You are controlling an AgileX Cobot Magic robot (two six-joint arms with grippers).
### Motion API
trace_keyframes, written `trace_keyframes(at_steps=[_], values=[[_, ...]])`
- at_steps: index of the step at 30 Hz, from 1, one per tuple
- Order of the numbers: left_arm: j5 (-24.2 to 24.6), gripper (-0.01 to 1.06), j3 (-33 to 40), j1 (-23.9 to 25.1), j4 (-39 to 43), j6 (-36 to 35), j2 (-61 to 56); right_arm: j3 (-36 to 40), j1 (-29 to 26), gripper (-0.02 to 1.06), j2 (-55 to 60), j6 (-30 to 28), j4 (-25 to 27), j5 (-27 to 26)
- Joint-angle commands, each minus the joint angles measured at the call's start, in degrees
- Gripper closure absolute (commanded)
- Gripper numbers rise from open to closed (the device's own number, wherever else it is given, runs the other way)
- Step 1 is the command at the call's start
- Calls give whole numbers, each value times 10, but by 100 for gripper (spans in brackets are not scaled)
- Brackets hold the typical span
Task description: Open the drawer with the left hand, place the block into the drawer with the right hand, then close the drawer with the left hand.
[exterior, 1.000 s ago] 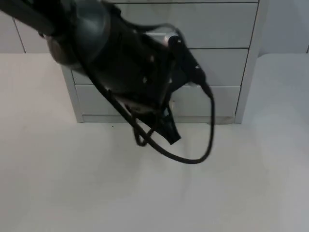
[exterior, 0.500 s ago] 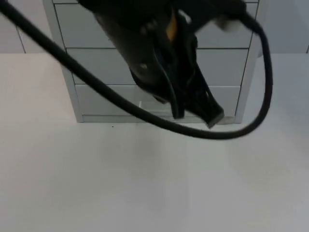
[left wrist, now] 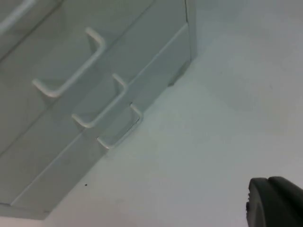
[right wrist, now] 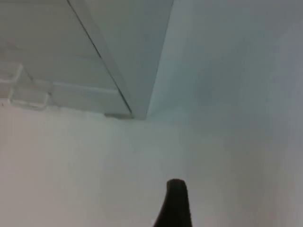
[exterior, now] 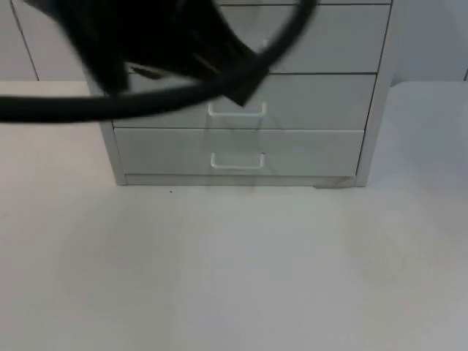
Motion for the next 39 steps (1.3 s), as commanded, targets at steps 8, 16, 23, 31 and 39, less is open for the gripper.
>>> trace_keyframes(at_steps=[8, 16, 23, 31, 39], values=[[-14, 105, 67, 3, -10, -54, -163, 60, 1, 40, -151, -19, 7, -34], [-10, 105, 98, 3, -10, -63, -305, 127, 1, 40, -263, -19, 7, -48], [2, 105, 153, 3, -11, -70, -437, 154, 1, 40, -357, -19, 7, 5], [90, 105, 172, 3, -18, -68, -557, 180, 1, 40, -456, 7, 4, 53], [192, 105, 172, 3, -35, -57, -660, 238, 1, 40, -555, 107, -100, 92]])
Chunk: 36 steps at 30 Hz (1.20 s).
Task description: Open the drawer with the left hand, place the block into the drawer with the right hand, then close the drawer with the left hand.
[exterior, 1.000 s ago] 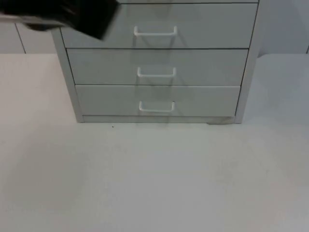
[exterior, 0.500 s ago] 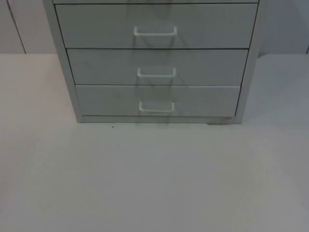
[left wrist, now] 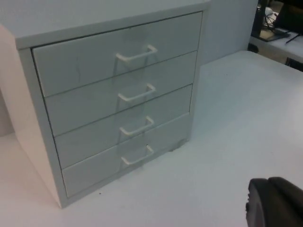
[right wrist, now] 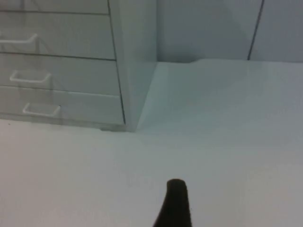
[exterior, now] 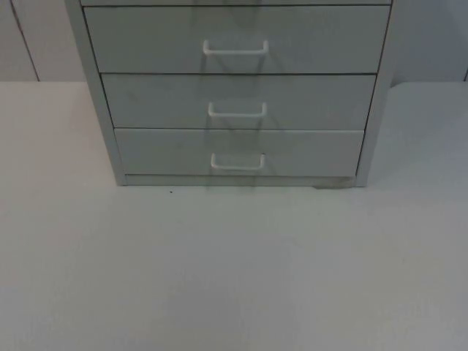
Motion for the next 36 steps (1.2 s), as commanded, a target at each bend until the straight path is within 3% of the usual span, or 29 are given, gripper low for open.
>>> trace_keyframes(at_steps=[1, 11, 22, 36], values=[[21, 105, 4, 3, -9, 2, -21, 8, 1, 40, -19, 16, -26, 16], [81, 105, 6, 3, 6, 2, -63, 35, 1, 40, -48, 58, -73, 54], [75, 105, 49, 3, -5, 2, -63, 35, -1, 40, -48, 74, -90, 54], [76, 105, 51, 3, -5, 2, -63, 35, -1, 40, -48, 89, -120, 53]])
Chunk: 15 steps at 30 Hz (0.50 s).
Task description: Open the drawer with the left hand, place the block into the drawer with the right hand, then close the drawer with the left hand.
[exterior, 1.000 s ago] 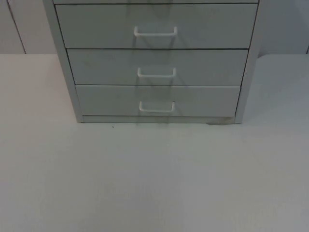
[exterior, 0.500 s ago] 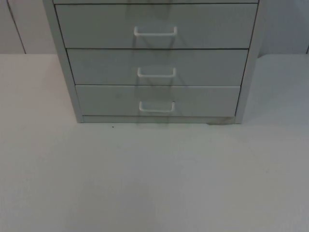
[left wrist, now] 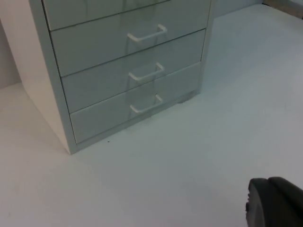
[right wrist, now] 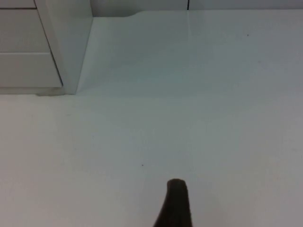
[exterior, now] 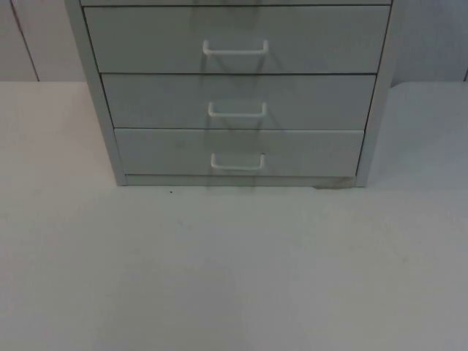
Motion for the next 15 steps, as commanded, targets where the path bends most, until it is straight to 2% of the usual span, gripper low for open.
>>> trace_keyframes(at_steps=[1, 8, 13, 15], values=[[-4, 105, 3, 3, -7, 2, -2, 0, -1, 40, -2, 3, -4, -3], [-4, 105, 6, 3, -7, 5, -2, 0, -1, 40, -2, 1, -4, -3], [-9, 105, 45, 3, -26, 25, -2, 0, -1, 40, -2, 1, -4, -3], [-4, 105, 52, 3, -39, 31, -2, 0, -1, 37, -2, 0, -4, -3]])
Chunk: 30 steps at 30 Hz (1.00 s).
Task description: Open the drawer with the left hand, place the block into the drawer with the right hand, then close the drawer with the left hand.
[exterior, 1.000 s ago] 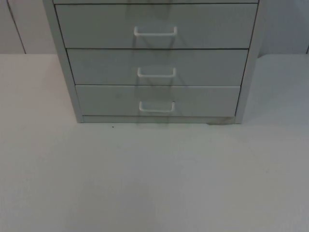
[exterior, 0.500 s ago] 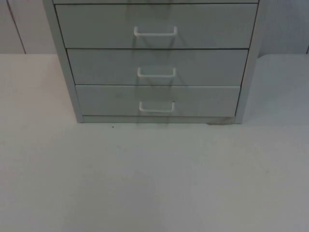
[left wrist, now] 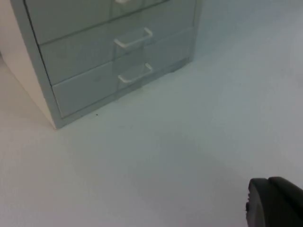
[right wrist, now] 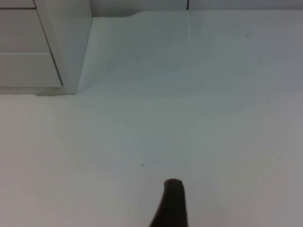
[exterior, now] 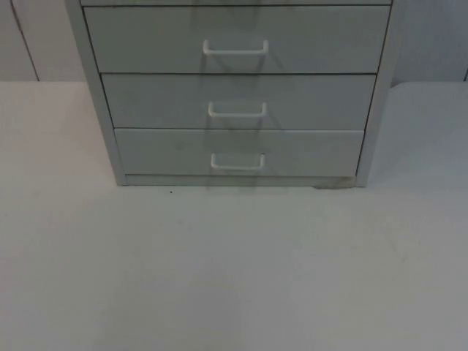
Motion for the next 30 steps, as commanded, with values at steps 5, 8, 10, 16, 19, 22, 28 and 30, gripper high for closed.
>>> trace_keyframes(at_steps=[5, 8, 10, 16, 19, 22, 28, 30], values=[[1, 105, 8, 3, -34, 52, -2, 0, -1, 26, -2, 0, -4, -3], [7, 105, 14, 3, -37, 60, -2, 0, -1, 15, -2, 0, -4, -3], [7, 105, 14, 3, -37, 60, -2, 0, -1, 13, -2, 0, -4, -3], [7, 83, 14, 3, -54, 81, -2, 0, -1, 4, -2, 0, -4, -3], [7, 45, 14, 3, -53, 81, -2, 0, -1, 4, -2, 0, -4, -3], [7, 14, 14, 3, -53, 81, -2, 0, -1, 4, -2, -2, -4, -3], [7, 0, 14, 3, -54, 81, -2, 0, -1, 4, -2, -9, 2, -3], [7, 0, 14, 3, -54, 81, -2, 0, -1, 4, -2, -9, 2, -3]])
